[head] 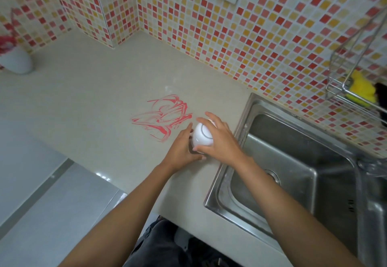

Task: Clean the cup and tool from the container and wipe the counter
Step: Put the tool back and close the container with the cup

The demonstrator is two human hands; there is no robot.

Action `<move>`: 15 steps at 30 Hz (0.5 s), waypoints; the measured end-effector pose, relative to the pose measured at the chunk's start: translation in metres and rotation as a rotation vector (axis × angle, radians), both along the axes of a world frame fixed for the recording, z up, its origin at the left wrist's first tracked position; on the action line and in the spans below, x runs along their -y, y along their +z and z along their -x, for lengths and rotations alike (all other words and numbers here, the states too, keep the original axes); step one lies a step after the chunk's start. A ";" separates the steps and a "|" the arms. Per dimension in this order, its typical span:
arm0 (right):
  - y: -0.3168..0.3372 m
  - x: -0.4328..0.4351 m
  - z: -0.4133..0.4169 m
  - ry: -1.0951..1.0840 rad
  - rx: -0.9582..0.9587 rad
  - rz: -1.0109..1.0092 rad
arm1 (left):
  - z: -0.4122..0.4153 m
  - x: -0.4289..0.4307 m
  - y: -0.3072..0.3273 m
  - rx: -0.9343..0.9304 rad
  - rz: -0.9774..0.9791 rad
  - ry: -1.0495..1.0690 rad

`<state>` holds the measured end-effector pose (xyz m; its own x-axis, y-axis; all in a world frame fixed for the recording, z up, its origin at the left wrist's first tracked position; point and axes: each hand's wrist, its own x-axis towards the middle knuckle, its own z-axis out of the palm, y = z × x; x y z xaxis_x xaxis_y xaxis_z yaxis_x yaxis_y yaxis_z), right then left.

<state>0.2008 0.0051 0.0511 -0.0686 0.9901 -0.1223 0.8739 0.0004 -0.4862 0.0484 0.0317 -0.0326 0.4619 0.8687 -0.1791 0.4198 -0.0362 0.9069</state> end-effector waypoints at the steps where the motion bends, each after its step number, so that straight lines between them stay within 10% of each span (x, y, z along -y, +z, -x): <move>1: -0.004 0.002 0.001 -0.042 -0.083 0.012 | -0.001 0.000 0.001 0.015 -0.035 -0.003; 15: -0.024 -0.002 0.013 -0.313 -0.292 -0.044 | -0.005 -0.010 0.000 0.005 -0.094 -0.030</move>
